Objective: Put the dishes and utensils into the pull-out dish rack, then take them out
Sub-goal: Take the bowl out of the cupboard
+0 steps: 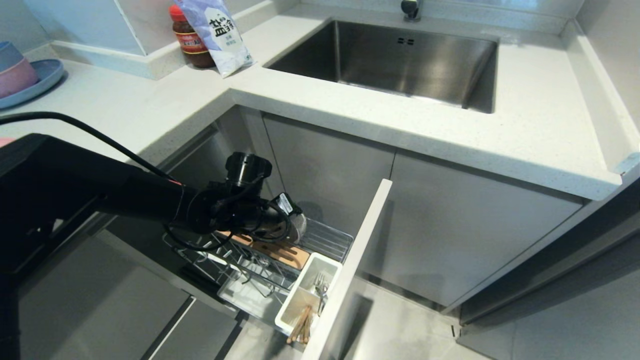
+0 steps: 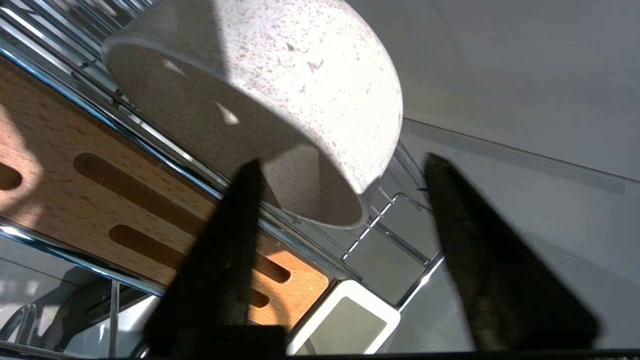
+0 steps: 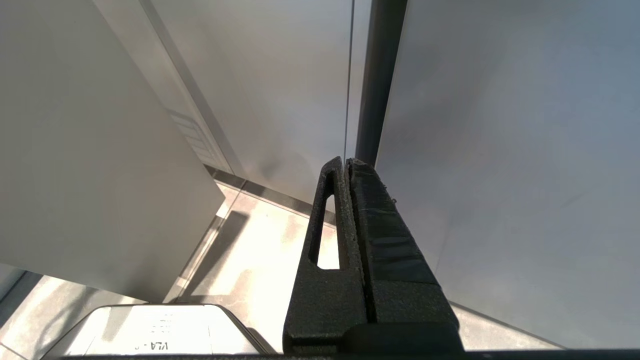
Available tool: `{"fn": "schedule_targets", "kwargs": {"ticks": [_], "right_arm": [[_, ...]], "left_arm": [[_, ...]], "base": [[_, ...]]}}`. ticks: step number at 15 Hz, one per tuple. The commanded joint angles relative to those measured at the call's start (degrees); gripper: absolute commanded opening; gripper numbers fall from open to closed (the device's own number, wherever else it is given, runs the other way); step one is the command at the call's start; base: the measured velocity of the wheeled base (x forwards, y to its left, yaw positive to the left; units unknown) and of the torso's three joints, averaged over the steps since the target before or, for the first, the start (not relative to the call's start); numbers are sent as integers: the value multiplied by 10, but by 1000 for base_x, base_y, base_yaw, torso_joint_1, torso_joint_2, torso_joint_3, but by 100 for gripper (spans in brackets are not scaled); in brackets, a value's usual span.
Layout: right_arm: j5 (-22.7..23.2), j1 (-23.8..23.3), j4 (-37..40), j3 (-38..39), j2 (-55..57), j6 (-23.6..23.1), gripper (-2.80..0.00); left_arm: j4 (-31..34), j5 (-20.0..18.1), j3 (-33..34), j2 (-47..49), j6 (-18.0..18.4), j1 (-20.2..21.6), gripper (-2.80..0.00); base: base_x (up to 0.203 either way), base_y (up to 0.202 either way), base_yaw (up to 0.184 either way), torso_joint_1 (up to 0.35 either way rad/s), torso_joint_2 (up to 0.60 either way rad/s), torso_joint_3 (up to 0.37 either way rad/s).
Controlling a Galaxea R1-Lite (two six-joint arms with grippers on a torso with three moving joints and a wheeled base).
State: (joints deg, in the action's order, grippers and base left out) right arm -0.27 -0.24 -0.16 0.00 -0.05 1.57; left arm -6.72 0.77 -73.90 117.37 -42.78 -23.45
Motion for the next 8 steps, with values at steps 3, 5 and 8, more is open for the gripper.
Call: {"fn": "schedule_targets", "kwargs": {"ticks": [3, 5, 8], "right_arm": [[0, 0, 0, 1, -1, 0, -280], [0, 0, 0, 1, -1, 0, -280], [0, 0, 0, 1, -1, 0, -280]], "left_arm": [[0, 0, 2, -3, -3, -1, -280], [1, 0, 2, -5, -3, -5, -280], [5, 1, 4, -7, -3, -12, -280]], "base": [[0, 0, 0, 0, 0, 0], [0, 0, 0, 0, 0, 0], [0, 0, 0, 0, 0, 0]]}}
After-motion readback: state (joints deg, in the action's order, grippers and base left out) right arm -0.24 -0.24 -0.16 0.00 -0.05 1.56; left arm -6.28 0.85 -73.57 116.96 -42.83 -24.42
